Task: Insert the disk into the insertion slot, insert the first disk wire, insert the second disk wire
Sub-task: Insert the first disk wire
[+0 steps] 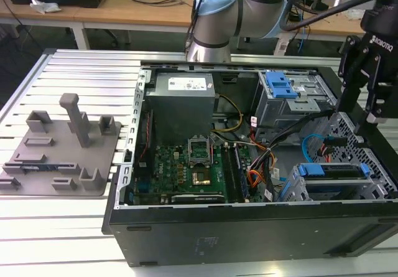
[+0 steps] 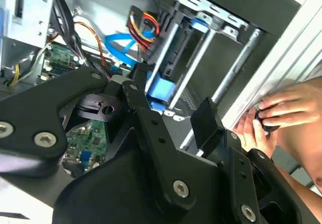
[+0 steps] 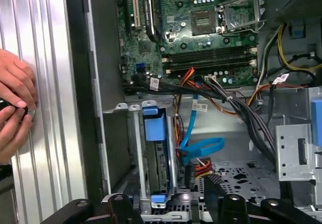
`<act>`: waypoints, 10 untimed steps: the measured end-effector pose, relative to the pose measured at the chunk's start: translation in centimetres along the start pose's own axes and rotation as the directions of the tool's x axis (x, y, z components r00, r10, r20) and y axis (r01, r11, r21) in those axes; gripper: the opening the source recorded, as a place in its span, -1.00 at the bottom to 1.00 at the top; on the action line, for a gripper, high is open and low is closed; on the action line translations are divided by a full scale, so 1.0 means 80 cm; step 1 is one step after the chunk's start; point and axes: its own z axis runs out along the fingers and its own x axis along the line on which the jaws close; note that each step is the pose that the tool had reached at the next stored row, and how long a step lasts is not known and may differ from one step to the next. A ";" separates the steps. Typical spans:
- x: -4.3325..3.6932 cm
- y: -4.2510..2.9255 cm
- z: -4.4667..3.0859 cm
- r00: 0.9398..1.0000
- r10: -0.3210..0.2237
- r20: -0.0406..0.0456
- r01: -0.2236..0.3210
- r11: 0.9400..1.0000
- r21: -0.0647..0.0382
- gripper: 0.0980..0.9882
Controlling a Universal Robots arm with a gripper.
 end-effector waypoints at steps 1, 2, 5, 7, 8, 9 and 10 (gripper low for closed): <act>-0.004 -0.0009 0.0000 1.000 0.000 -0.008 0.000 1.000 0.001 0.18; -0.012 -0.0027 -0.0004 1.000 -0.001 -0.026 0.001 1.000 0.002 0.18; -0.019 -0.0052 0.0006 0.998 -0.002 -0.069 0.002 1.000 0.006 0.18; -0.020 -0.0050 0.0075 0.997 -0.002 -0.072 0.002 1.000 0.006 0.18; -0.021 -0.0050 0.0112 0.997 -0.002 -0.072 0.002 1.000 0.006 0.18; -0.021 -0.0049 0.0133 0.997 -0.002 -0.072 0.002 1.000 0.006 0.18; -0.022 -0.0047 0.0174 0.997 -0.002 -0.073 0.002 1.000 0.006 0.18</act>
